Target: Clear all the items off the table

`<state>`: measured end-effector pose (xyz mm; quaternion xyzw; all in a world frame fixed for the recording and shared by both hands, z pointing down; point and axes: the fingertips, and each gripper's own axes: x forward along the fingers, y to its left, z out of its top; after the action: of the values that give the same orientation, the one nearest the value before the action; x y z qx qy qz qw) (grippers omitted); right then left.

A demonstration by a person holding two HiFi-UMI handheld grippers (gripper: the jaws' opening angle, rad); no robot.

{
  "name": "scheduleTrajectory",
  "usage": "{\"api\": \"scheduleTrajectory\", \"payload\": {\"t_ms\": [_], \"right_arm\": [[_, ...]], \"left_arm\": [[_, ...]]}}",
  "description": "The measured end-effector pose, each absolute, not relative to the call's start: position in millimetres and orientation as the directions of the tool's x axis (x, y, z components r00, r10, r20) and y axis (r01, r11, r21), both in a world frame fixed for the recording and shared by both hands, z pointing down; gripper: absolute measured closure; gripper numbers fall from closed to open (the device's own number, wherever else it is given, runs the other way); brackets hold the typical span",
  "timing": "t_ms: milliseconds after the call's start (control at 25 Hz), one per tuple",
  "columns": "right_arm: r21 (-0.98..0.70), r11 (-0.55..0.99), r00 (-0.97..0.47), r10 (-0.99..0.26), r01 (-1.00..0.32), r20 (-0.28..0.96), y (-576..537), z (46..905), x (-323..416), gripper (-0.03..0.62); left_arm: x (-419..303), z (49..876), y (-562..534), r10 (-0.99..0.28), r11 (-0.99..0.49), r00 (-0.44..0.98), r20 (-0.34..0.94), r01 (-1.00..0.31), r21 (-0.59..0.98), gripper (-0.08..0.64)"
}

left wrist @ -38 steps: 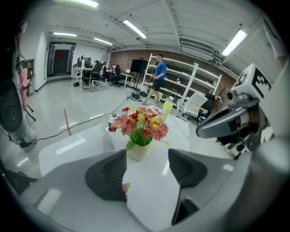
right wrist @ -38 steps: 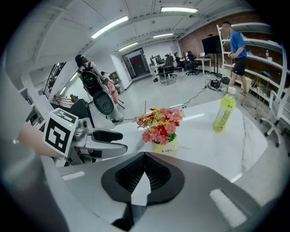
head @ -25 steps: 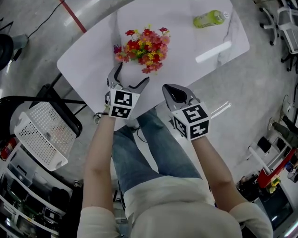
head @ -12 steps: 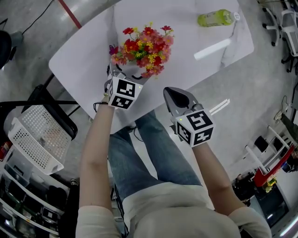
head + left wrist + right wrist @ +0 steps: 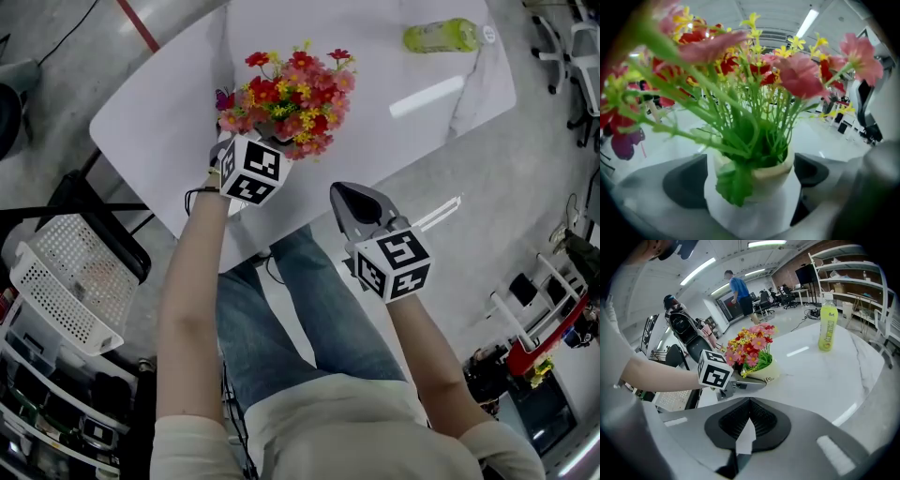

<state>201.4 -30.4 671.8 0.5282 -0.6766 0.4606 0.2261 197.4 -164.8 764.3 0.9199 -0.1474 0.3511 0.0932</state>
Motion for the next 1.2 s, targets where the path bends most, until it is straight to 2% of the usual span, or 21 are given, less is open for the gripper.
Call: {"api": "scheduleTrajectory", "payload": {"t_ms": [160,280,640,1200], "right_arm": [[-0.384,0.007,-0.335,-0.503,-0.923,0.796,-27,675,205,0.594],[-0.383,0.003,-0.332,-0.503,-0.924,0.798,-27,676,206,0.592],[-0.384,0.006,-0.333,-0.508,-0.923,0.794,-25,674,203,0.594],[-0.360,0.046,-0.331,-0.514,-0.932,0.791,-16,661,191,0.594]], "left_arm": [[206,769,-165,-0.206,-0.948,0.701,0.683,-0.316,0.038,0.005],[205,771,-167,-0.219,-0.948,0.688,0.692,-0.318,0.016,0.053],[198,771,-159,-0.215,-0.954,0.684,0.697,-0.300,0.000,0.061],[170,738,-127,-0.258,-0.925,0.721,0.643,-0.378,0.052,0.062]]}}
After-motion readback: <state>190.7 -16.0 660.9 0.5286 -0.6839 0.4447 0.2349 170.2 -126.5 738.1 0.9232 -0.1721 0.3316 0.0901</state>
